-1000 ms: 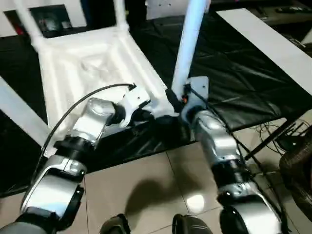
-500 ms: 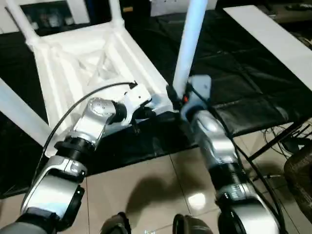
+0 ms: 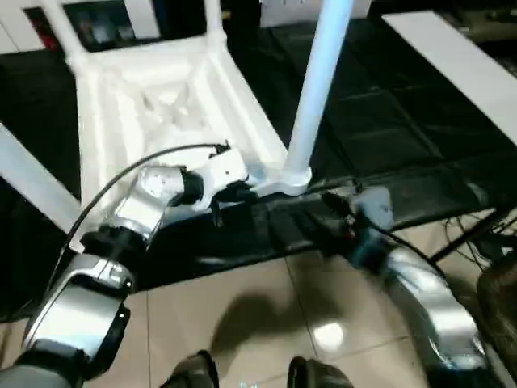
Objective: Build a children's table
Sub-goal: Rotate leg to tighten
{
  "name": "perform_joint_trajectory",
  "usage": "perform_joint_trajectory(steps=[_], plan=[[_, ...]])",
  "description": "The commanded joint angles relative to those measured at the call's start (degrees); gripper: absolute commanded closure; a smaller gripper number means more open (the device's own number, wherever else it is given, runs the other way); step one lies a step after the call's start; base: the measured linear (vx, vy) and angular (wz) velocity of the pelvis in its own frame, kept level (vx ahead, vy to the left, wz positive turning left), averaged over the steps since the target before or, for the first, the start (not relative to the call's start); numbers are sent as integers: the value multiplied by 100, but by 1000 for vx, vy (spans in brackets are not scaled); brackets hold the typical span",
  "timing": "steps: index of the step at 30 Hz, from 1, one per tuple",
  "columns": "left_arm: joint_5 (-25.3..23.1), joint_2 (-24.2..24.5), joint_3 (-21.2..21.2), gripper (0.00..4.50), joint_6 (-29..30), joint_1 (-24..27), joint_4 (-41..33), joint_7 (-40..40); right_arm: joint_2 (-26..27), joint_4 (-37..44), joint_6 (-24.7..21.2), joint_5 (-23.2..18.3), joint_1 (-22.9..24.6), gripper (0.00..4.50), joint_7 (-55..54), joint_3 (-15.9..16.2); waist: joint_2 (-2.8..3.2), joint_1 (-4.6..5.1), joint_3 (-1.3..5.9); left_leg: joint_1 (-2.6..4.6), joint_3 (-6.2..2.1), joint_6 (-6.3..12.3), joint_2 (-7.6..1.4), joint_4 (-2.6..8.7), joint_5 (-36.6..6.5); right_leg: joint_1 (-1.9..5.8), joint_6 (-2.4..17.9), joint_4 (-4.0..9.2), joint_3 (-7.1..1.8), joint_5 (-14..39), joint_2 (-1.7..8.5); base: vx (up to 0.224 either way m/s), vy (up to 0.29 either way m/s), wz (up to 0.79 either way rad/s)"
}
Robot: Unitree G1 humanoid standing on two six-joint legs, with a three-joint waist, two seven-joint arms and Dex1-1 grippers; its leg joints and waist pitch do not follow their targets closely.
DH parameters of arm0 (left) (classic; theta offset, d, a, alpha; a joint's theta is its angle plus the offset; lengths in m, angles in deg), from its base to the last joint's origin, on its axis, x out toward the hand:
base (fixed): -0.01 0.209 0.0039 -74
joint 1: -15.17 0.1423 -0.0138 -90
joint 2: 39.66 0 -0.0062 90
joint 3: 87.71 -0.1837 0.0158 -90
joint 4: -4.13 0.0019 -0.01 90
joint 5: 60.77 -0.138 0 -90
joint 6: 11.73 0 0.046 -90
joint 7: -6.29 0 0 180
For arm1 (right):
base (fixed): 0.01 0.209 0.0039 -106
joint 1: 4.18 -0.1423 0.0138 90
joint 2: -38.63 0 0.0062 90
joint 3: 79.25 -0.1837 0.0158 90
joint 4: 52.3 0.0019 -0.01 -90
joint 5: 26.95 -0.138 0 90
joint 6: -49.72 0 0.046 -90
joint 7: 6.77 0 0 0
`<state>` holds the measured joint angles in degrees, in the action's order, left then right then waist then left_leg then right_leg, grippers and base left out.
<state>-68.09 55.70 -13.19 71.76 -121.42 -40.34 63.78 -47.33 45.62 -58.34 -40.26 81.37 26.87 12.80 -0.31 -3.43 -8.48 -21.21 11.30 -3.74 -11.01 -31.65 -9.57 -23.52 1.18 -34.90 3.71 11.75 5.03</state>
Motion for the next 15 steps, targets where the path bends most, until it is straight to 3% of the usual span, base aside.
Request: perform_joint_trajectory(steps=[1,4,5,7,10,12,15], plan=[[-17,81,-39,406,-188,114,-58,265,2,410,-223,-112,188,4,-68,0,-36,-25,528,36,-107,467,-214,278,-692,370,1310,379,-311,321,355,0,0,0],[113,140,-20,395,-185,174,-217,476,33,567,-319,-172,268,2,-134,9,-39,-19,550,28,-107,437,-209,265,-581,370,1318,350,-317,215,352,0,0,0],[177,155,21,365,-169,203,-275,501,43,634,-342,-199,297,0,-155,29,-26,-22,579,43,-98,478,-212,239,-408,362,1417,293,-317,-167,340,0,0,0],[293,156,102,356,-119,244,-369,511,45,723,-377,-233,334,0,-182,55,-21,-29,598,38,-94,553,-207,218,-247,368,1512,250,-313,-521,331,0,0,0],[832,81,505,333,523,496,-956,423,146,898,-486,-465,352,0,-206,28,-5,-34,641,43,-88,597,-220,190,-170,389,1657,184,-313,-817,348,0,0,0],[1128,1,772,313,969,706,-1405,197,162,989,-579,-445,320,0,-264,47,18,-33,645,35,-86,621,-224,171,-233,379,1759,185,-303,-763,342,0,0,0],[1420,-132,1049,302,1330,1064,-2097,-169,214,1062,-734,-356,278,0,-497,18,17,-25,640,27,-89,511,-225,177,-436,387,1692,226,-299,-336,339,0,0,0]])
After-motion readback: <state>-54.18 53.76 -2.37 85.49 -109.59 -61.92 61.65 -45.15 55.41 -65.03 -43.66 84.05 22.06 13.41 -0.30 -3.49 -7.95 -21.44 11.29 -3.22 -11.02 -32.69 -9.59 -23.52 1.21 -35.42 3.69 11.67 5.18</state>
